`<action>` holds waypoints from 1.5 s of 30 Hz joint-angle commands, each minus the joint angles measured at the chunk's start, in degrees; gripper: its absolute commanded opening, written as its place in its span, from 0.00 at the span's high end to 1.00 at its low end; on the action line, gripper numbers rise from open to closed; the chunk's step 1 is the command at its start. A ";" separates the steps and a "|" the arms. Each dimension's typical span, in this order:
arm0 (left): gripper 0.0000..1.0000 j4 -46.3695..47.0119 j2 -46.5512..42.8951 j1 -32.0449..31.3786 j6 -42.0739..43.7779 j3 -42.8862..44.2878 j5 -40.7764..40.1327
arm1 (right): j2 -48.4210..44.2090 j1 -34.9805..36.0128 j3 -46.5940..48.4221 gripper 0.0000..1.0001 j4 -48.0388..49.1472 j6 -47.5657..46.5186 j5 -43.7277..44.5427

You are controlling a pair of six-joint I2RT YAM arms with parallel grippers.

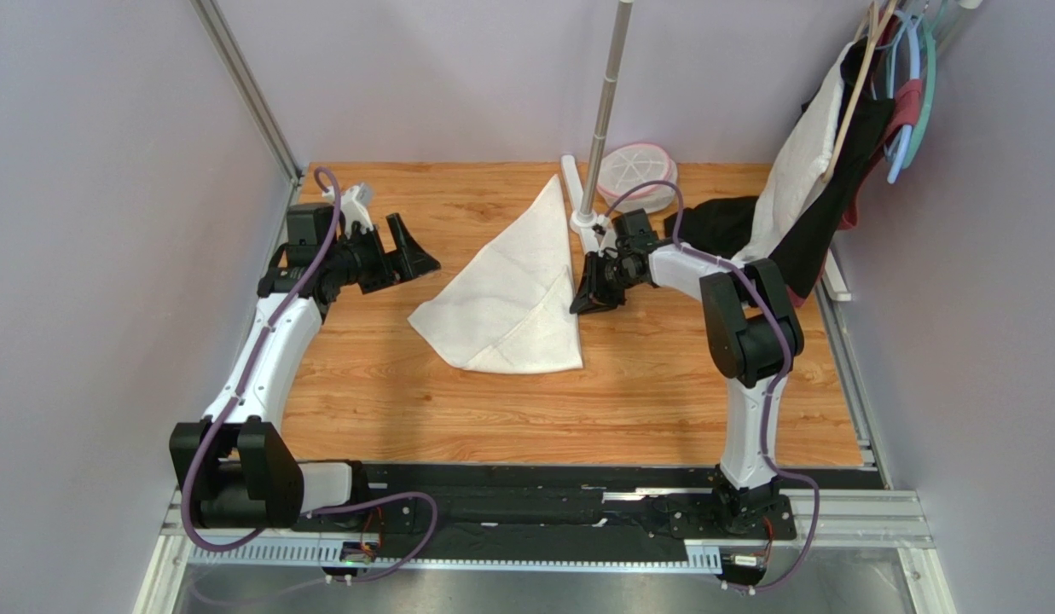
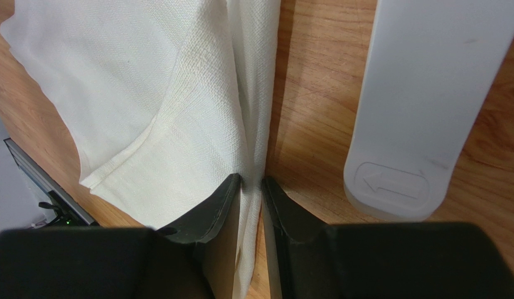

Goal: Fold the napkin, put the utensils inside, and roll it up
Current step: Fold the napkin

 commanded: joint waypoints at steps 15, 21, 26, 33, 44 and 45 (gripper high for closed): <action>0.04 1.57 -2.46 0.32 -0.29 0.75 1.74 | -3.80 4.17 -16.40 1.00 14.72 14.19 -2.05; 0.04 1.83 -3.86 0.32 -0.56 0.84 2.45 | -5.47 15.04 -23.79 1.00 28.35 29.22 1.45; 0.04 1.92 -5.36 0.32 -0.47 0.84 2.62 | -3.81 24.99 -22.57 1.00 35.47 41.50 10.32; 0.04 0.87 -7.11 0.41 0.58 1.28 0.34 | -1.95 33.96 -16.94 0.76 41.02 45.77 16.22; 0.03 1.31 -6.24 0.76 0.15 1.10 1.48 | -27.09 21.09 -19.06 0.41 19.61 14.14 25.89; 0.04 1.31 -6.15 0.85 0.06 1.01 1.48 | -27.18 19.14 -18.17 0.41 16.70 12.55 25.72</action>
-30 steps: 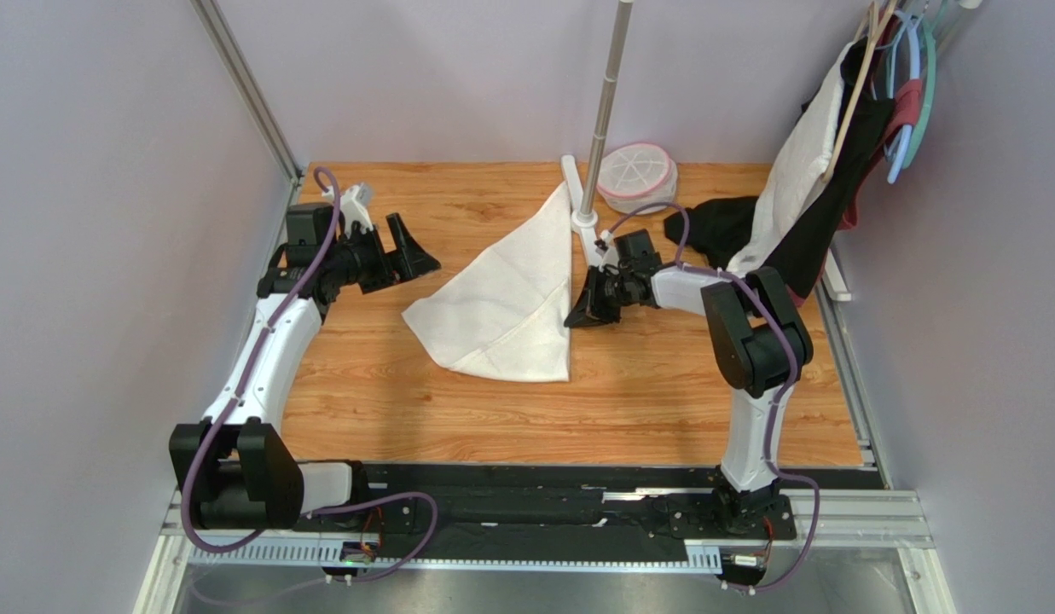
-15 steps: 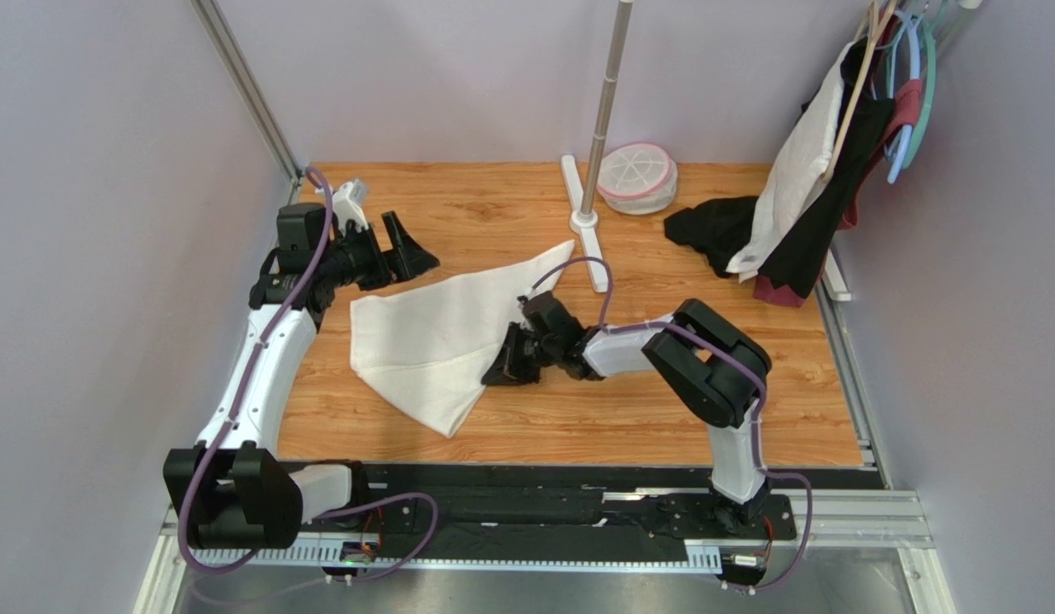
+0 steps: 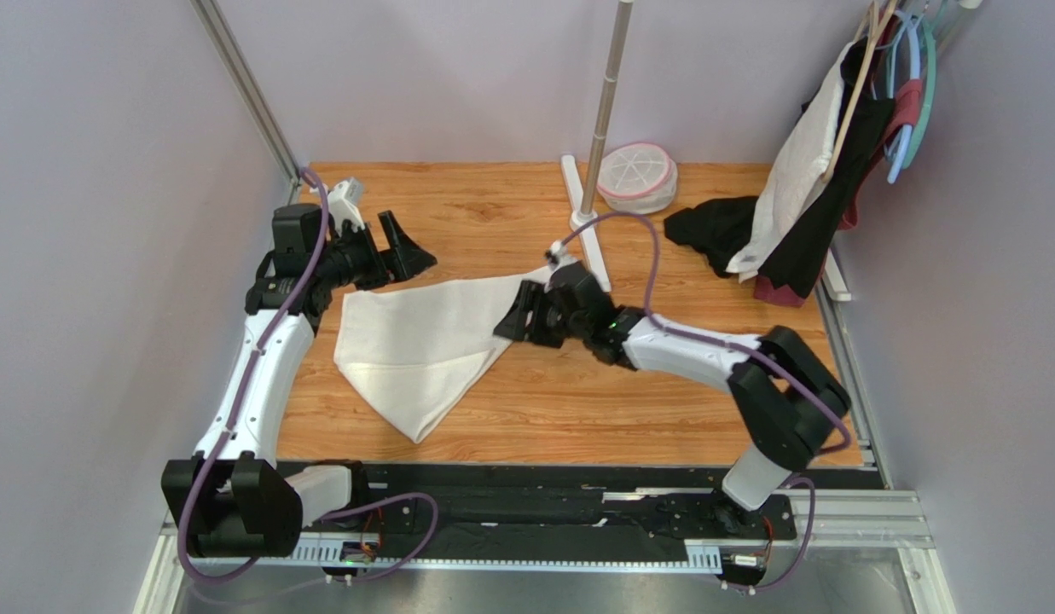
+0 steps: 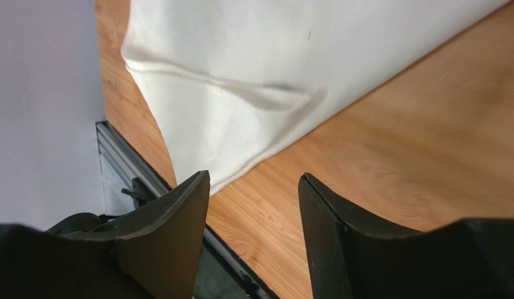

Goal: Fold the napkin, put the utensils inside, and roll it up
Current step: Fold the napkin

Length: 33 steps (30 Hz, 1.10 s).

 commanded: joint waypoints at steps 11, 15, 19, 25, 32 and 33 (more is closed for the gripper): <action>0.04 1.13 0.69 0.59 0.59 1.01 0.43 | 12.97 -21.80 19.13 0.43 -12.58 -19.59 -0.22; 0.04 1.13 1.13 0.50 0.50 1.10 0.69 | 17.01 -22.33 21.32 0.43 -11.35 -18.45 -0.48; 0.04 1.22 1.14 0.59 0.32 1.01 0.78 | 18.68 -22.51 21.77 0.42 -9.85 -17.75 -0.39; 0.04 1.31 1.49 0.59 0.23 1.01 1.13 | 20.62 -23.56 22.12 0.42 -7.57 -15.64 -1.00; 0.04 1.48 1.66 0.59 -0.03 1.01 1.83 | 25.01 -24.53 25.45 0.43 -7.39 -13.71 -1.79; 0.04 1.48 1.66 0.59 -0.03 1.10 1.83 | 25.28 -24.62 25.72 0.44 -7.39 -13.62 -1.71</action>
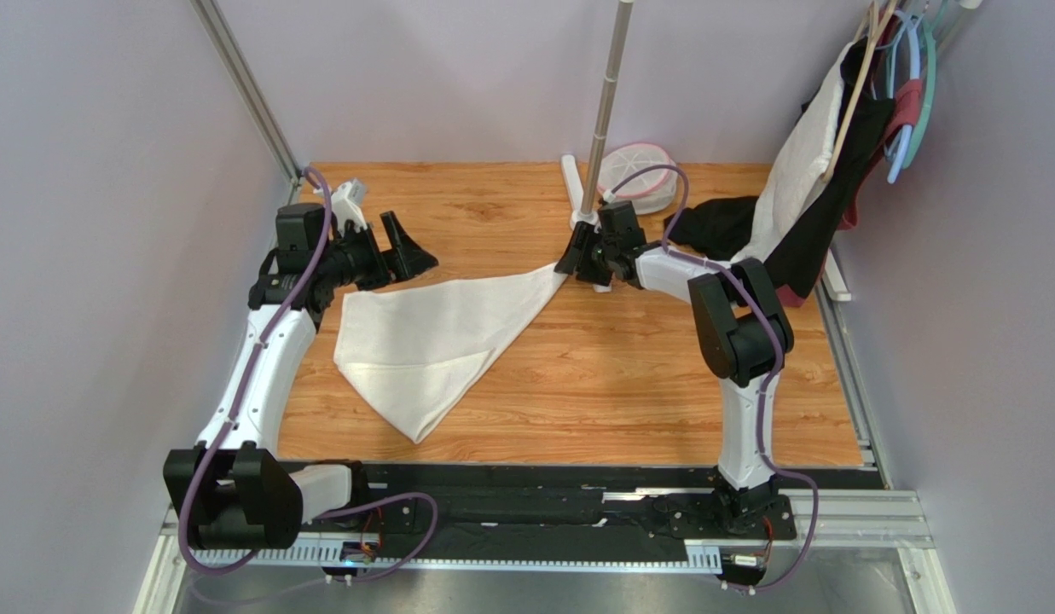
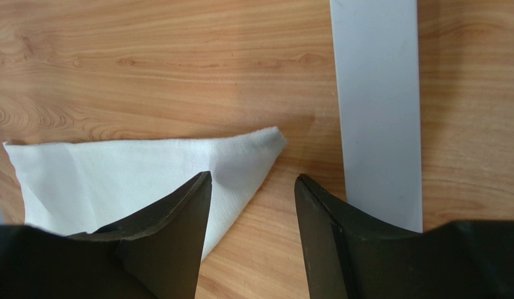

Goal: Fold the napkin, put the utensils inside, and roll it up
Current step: Fold the napkin

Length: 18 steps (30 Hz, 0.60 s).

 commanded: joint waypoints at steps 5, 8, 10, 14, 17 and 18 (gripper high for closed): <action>0.03 1.61 -0.11 0.67 -0.12 1.01 1.75 | 3.52 -0.75 3.76 0.46 1.88 1.82 0.33; 0.04 1.79 -0.28 0.59 -0.20 0.93 1.92 | 4.13 -1.01 4.20 0.49 1.61 2.08 0.06; 0.04 1.88 -0.20 0.59 -0.29 0.93 2.01 | 4.13 -1.10 4.29 0.54 1.35 2.43 0.24; 0.04 1.79 -0.46 0.59 -0.29 0.93 1.93 | 3.96 -1.28 3.76 0.60 1.00 2.61 1.03; 0.03 1.88 -0.46 0.59 -0.38 0.84 2.19 | 3.70 -1.54 3.50 0.64 0.56 2.52 1.20; 0.04 1.88 -0.37 0.67 -0.38 0.92 2.19 | 3.69 -1.46 3.50 0.66 0.56 2.52 1.12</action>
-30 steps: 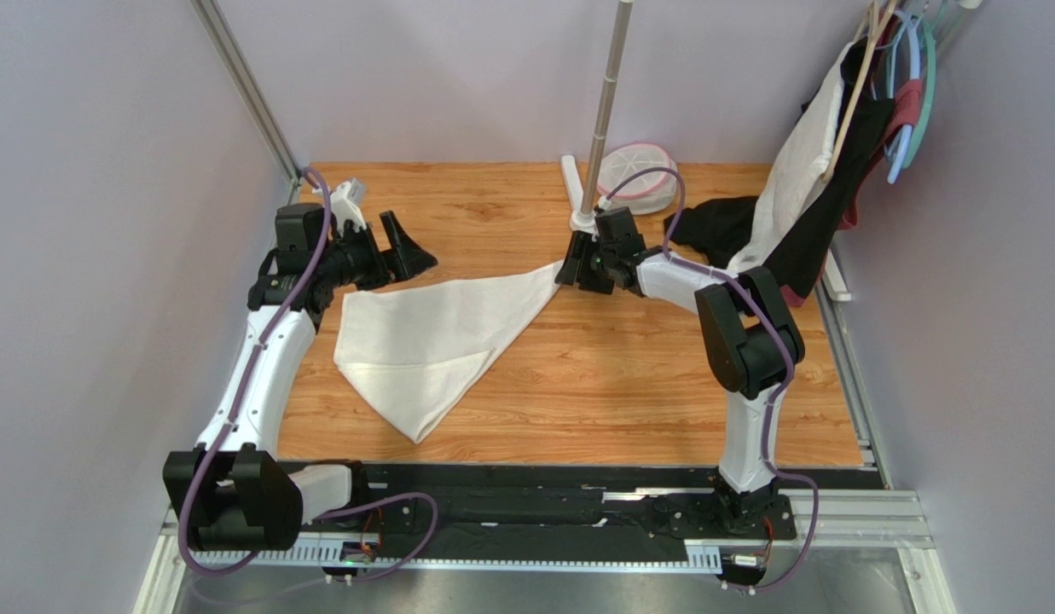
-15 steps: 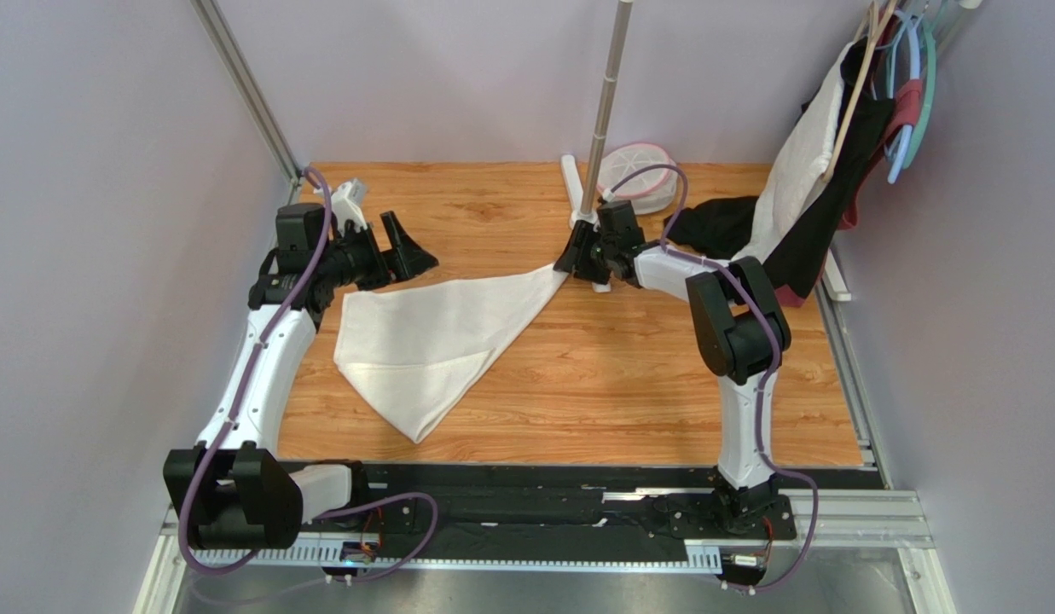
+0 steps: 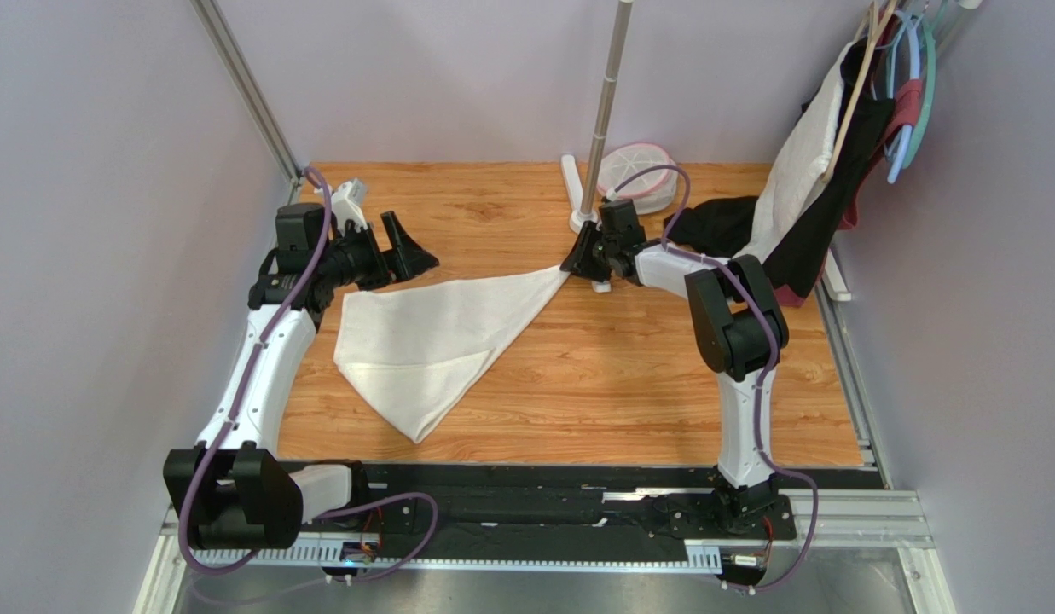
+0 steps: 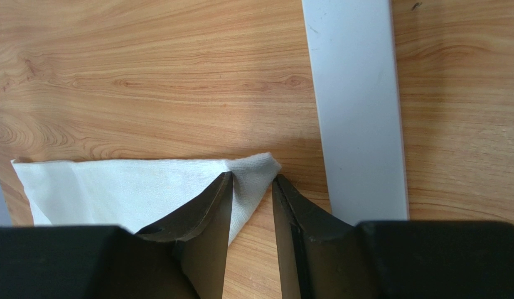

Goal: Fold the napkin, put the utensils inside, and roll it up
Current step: Fold the napkin

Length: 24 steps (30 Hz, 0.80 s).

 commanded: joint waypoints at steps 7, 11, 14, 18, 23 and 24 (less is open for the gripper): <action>0.04 1.90 -0.66 0.46 -0.36 0.92 1.36 | 1.38 -0.84 1.03 0.77 -0.27 0.14 1.12; 0.04 1.90 -0.66 0.63 -0.45 0.84 1.45 | 2.35 -0.93 1.91 0.90 -0.36 0.23 0.50; 0.04 1.90 -0.66 0.63 -0.45 0.75 1.62 | 2.70 -1.02 2.17 1.00 -0.10 0.14 0.59; 0.04 2.08 -0.57 0.63 -0.53 0.75 1.53 | 2.79 -1.81 2.96 1.00 0.52 1.37 0.76; 0.04 2.08 -0.57 0.54 -0.53 0.75 1.62 | 2.26 -3.39 4.81 1.00 0.78 1.63 1.73; 0.04 2.08 -0.48 0.54 -0.53 0.75 1.71 | 2.09 -3.74 5.07 1.00 0.87 1.72 1.82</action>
